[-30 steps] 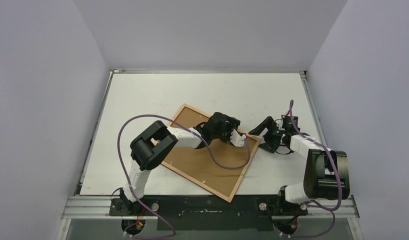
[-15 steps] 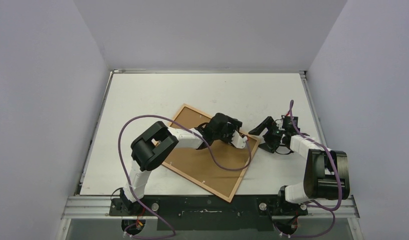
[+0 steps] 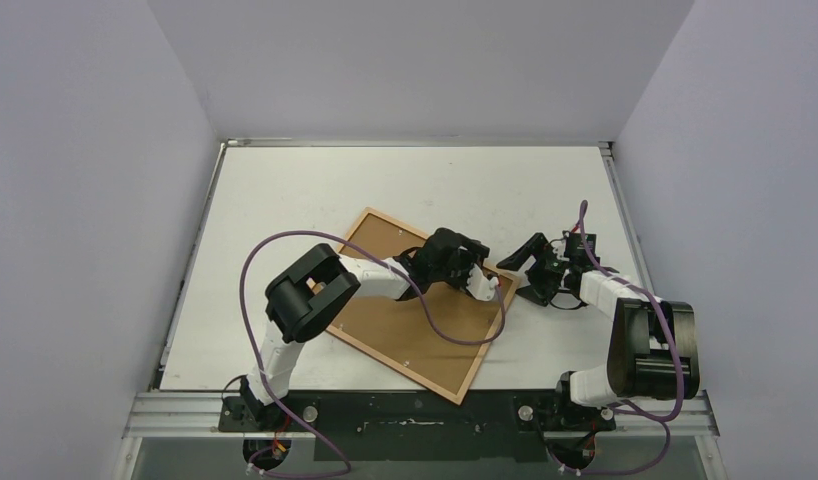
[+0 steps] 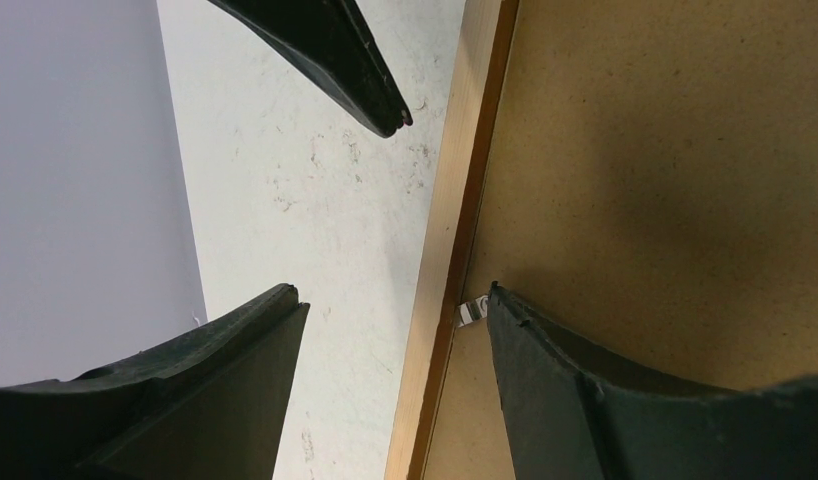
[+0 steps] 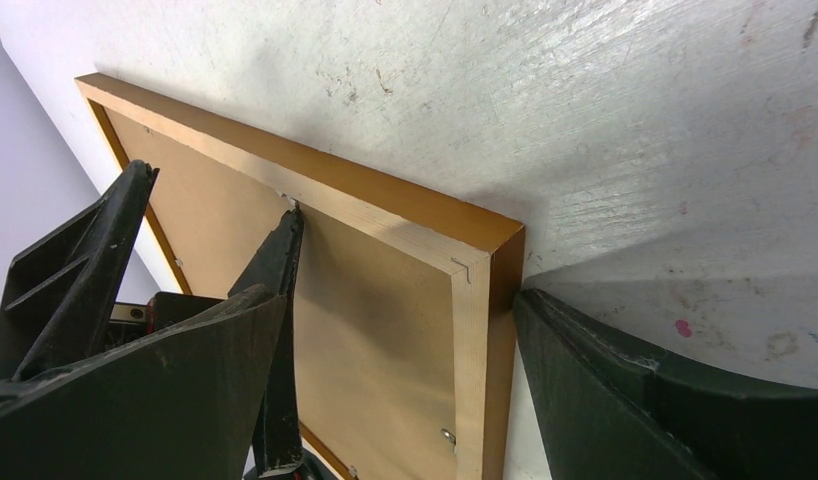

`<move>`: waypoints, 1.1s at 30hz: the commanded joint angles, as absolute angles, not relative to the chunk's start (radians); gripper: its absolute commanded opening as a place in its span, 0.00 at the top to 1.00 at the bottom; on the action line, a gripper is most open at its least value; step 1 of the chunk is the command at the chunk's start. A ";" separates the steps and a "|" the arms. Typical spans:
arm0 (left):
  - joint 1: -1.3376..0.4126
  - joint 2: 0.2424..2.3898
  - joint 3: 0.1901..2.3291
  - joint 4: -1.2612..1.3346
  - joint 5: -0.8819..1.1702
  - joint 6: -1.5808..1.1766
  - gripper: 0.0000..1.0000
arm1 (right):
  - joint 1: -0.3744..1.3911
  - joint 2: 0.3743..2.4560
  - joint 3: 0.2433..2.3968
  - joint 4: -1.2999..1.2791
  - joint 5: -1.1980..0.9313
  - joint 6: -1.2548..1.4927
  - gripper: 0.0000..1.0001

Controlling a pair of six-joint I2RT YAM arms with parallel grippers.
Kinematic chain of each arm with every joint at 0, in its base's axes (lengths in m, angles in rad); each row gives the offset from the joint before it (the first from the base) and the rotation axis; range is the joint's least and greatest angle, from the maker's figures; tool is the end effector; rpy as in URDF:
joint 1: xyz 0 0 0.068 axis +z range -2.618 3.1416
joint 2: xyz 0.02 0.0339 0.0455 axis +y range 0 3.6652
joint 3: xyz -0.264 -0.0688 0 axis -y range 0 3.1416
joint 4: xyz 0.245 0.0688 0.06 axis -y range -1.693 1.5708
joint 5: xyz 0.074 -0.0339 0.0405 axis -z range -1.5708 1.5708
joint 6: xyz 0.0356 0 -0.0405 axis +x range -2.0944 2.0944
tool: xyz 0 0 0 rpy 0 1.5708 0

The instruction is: Put the photo into the frame

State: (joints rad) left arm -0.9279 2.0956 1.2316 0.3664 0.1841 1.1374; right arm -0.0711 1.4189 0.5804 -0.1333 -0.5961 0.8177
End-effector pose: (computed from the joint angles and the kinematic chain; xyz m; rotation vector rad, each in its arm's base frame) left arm 0.2662 -0.3663 0.1426 1.8239 0.9572 -0.0609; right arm 0.2476 0.0024 0.1469 0.8982 2.4621 1.0401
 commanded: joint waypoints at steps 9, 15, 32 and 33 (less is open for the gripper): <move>-0.883 2.056 1.211 0.331 0.199 1.154 0.34 | -0.061 1.444 0.536 -0.191 -0.554 0.806 0.10; -0.881 2.069 1.229 0.328 0.191 1.154 0.34 | -0.063 1.441 0.538 -0.193 -0.555 0.806 0.10; -0.908 2.113 1.289 0.323 0.202 1.152 0.34 | -0.057 1.454 0.539 -0.182 -0.557 0.808 0.10; -0.908 2.117 1.291 0.327 0.202 1.156 0.34 | -0.052 1.456 0.539 -0.180 -0.557 0.810 0.10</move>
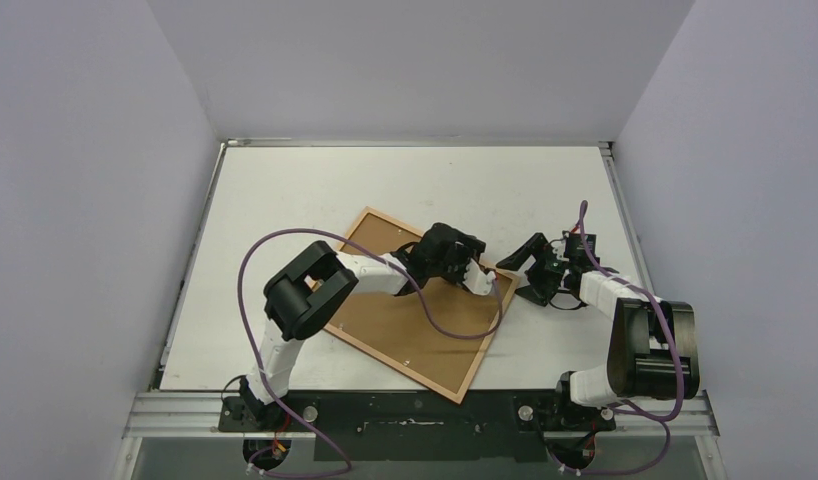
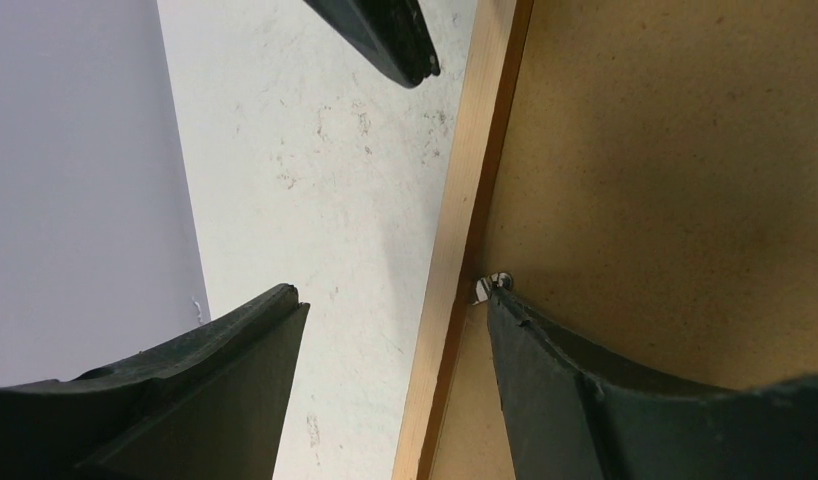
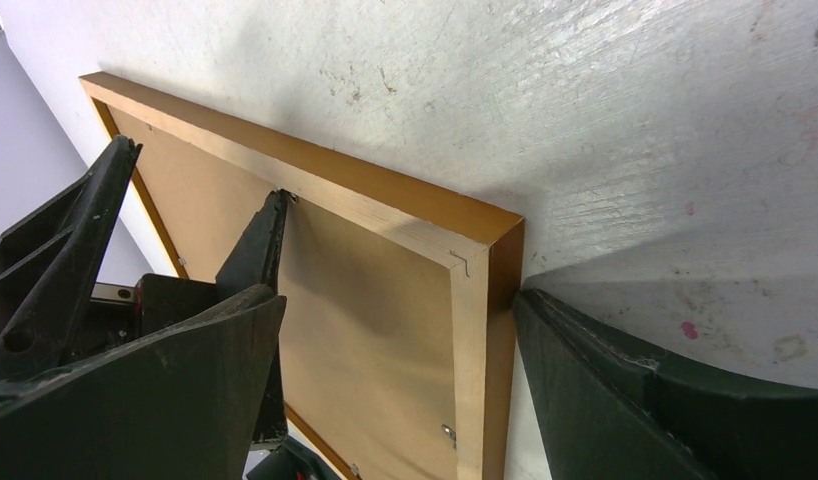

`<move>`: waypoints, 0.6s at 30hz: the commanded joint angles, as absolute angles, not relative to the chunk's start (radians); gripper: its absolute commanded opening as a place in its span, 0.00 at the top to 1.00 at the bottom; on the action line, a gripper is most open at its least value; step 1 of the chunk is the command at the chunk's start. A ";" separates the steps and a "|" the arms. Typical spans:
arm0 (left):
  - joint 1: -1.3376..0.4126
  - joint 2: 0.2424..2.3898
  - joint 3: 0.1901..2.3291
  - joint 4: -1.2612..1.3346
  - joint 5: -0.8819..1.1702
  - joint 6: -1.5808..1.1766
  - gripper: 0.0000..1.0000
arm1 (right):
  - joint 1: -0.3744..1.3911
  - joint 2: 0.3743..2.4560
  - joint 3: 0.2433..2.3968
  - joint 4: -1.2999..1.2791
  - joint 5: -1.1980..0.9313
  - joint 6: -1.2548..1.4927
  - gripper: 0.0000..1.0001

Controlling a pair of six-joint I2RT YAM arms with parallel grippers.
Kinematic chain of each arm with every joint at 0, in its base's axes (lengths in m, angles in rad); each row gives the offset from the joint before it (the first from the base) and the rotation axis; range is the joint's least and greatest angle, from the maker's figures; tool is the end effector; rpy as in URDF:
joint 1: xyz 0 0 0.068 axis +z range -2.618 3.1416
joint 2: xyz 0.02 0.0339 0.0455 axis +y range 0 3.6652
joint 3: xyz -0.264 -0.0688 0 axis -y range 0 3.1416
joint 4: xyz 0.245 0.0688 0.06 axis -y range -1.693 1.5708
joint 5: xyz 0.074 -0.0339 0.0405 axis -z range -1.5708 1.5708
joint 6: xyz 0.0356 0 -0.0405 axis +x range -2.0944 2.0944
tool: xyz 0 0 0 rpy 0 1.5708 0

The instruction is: Put the photo into the frame

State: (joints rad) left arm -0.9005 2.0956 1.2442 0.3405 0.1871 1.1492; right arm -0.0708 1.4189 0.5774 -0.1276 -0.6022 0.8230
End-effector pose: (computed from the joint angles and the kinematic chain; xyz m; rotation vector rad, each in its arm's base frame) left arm 0.2768 -0.3598 0.1439 1.8274 0.9771 -0.0423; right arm 0.2473 0.0027 0.1466 0.9002 2.4596 1.0501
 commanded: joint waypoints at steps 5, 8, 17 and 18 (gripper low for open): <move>-0.914 2.126 1.305 0.318 0.204 1.161 0.34 | -0.045 1.460 0.542 -0.178 -0.559 0.811 0.10; -0.912 2.131 1.303 0.320 0.203 1.170 0.34 | -0.045 1.459 0.542 -0.179 -0.560 0.811 0.10; -0.913 2.134 1.307 0.341 0.220 1.179 0.34 | -0.033 1.471 0.536 -0.163 -0.565 0.817 0.10; -0.915 2.135 1.308 0.345 0.223 1.180 0.34 | -0.031 1.471 0.535 -0.161 -0.566 0.818 0.10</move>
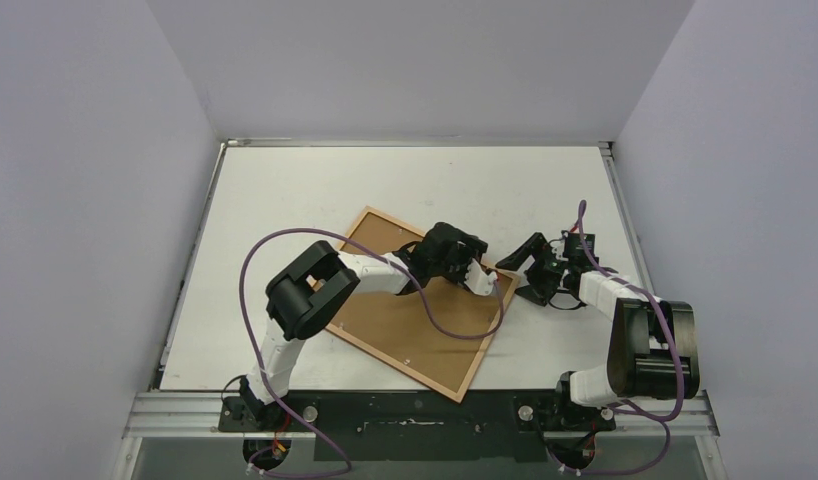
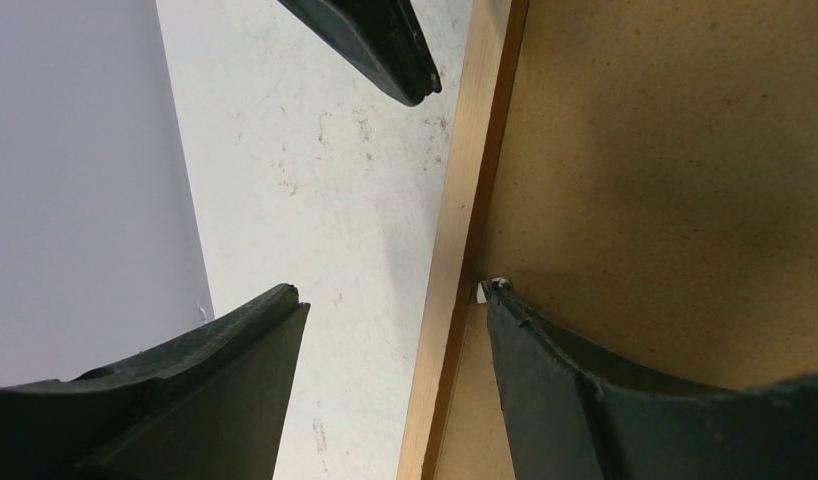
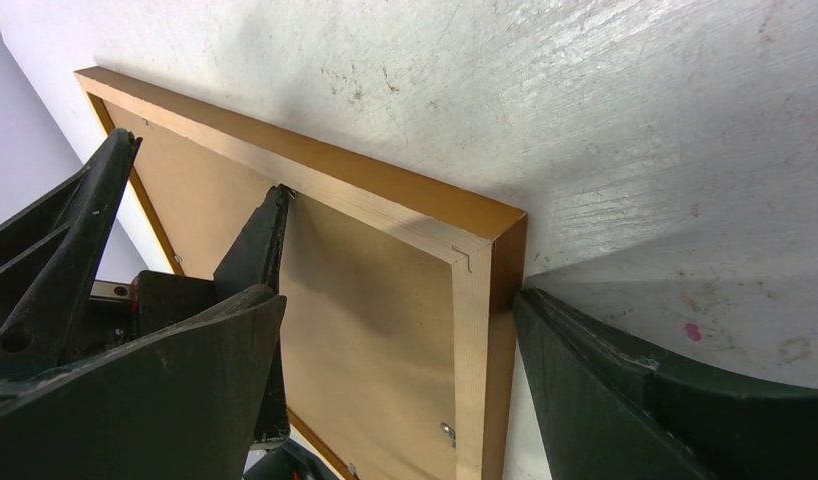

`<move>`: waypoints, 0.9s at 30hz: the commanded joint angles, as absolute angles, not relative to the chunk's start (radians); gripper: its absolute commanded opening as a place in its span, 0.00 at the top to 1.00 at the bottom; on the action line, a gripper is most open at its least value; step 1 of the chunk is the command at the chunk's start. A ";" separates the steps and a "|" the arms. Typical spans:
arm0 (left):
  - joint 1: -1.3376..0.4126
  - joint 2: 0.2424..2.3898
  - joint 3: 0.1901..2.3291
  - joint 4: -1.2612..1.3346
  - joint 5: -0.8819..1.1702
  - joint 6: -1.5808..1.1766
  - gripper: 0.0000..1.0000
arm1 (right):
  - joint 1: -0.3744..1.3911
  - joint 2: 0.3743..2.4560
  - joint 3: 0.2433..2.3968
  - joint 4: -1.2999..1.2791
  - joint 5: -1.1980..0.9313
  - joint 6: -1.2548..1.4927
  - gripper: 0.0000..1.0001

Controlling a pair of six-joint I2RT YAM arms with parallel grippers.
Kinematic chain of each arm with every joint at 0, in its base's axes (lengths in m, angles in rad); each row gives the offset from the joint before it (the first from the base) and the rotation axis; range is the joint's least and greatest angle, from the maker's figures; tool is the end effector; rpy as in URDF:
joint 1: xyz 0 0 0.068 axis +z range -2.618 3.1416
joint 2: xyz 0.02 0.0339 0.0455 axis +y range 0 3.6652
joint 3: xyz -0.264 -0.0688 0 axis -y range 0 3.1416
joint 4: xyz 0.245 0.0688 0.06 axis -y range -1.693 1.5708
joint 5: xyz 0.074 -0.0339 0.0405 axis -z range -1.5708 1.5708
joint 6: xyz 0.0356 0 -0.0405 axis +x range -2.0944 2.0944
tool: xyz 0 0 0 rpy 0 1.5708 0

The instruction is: Put the photo into the frame

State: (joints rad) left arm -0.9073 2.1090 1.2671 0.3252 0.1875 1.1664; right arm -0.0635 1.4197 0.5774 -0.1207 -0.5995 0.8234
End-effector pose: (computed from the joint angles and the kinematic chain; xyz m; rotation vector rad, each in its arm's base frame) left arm 0.2768 -0.3649 0.1436 1.8437 0.9582 -0.0375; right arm 0.2480 0.0044 0.1467 0.8890 2.4596 1.0499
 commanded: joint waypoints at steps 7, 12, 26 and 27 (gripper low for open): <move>-0.918 2.137 1.325 0.347 0.207 1.169 0.34 | -0.031 1.464 0.536 -0.166 -0.562 0.818 0.10; -0.910 2.116 1.348 0.317 0.163 1.123 0.33 | -0.039 1.457 0.559 -0.186 -0.545 0.805 0.10; -0.689 1.809 1.317 -0.148 0.079 0.980 0.32 | -0.037 1.332 0.640 -0.322 -0.391 0.739 0.10; -0.669 1.783 1.317 -0.198 0.087 0.965 0.32 | -0.036 1.324 0.658 -0.333 -0.373 0.729 0.10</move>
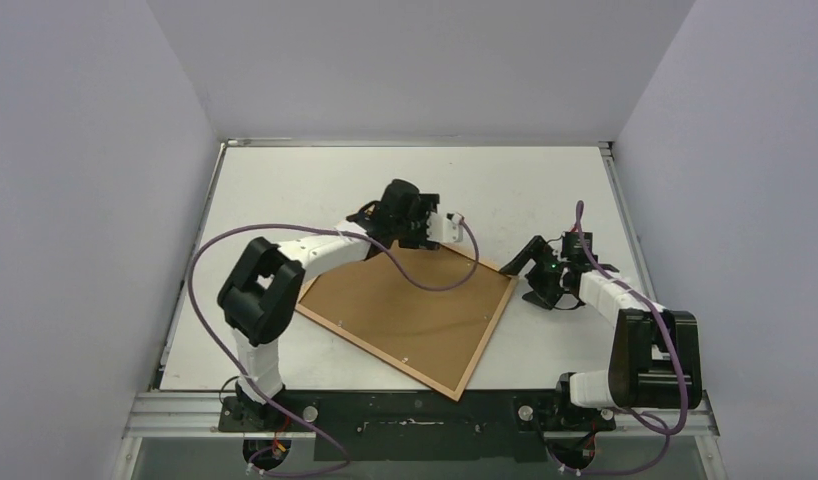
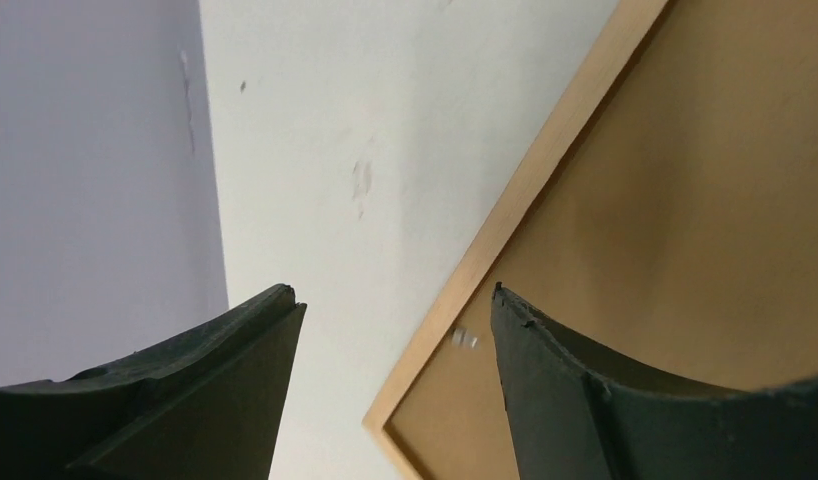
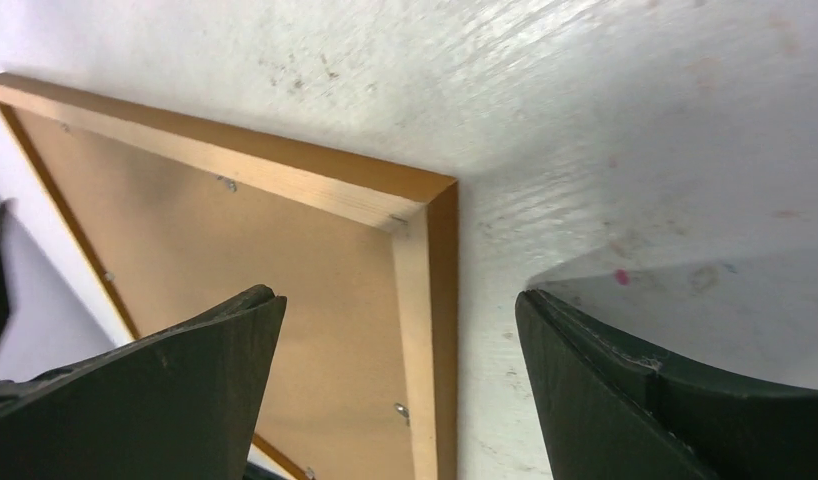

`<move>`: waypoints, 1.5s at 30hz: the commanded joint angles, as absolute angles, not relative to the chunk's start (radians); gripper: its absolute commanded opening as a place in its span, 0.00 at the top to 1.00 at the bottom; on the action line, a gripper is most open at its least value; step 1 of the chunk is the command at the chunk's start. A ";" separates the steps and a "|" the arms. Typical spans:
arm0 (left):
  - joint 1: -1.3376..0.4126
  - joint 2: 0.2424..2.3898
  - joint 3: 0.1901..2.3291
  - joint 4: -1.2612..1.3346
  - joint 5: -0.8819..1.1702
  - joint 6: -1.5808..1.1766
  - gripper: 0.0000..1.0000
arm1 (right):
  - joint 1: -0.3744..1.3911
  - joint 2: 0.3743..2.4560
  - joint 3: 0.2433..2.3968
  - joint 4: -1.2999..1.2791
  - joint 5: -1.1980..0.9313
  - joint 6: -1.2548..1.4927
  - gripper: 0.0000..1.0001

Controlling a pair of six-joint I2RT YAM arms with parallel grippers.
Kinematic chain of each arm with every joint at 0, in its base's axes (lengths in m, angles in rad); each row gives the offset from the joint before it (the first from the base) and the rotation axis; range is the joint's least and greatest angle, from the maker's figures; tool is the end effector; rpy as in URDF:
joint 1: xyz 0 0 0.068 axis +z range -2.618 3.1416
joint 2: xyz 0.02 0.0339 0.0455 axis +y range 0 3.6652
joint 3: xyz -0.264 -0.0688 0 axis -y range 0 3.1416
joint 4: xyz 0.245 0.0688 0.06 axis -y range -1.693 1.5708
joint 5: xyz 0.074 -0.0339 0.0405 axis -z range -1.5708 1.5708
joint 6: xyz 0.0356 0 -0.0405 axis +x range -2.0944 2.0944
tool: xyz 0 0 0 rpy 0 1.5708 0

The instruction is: Put the photo into the frame

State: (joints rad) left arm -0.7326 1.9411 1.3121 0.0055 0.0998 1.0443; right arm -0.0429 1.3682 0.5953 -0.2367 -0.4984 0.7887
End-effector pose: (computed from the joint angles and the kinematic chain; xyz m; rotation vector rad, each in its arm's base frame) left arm 0.3231 -0.2954 0.2001 1.7356 1.3380 0.0662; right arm 0.2407 0.0067 0.1549 0.8943 2.5076 0.9081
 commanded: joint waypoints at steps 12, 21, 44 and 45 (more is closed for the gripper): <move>-0.488 1.511 1.163 -0.613 0.208 0.794 0.31 | 0.188 1.269 0.755 -0.504 -0.169 0.694 0.10; -0.514 1.325 1.012 -0.867 0.313 1.095 0.25 | 0.379 1.220 0.682 -0.578 -0.048 0.753 0.10; -0.798 1.344 0.747 -0.784 0.198 1.130 0.41 | 0.424 1.201 0.758 -0.516 -0.031 0.737 0.06; -0.799 1.356 0.745 -0.779 0.195 1.132 0.42 | 0.418 1.199 0.761 -0.517 -0.029 0.737 0.06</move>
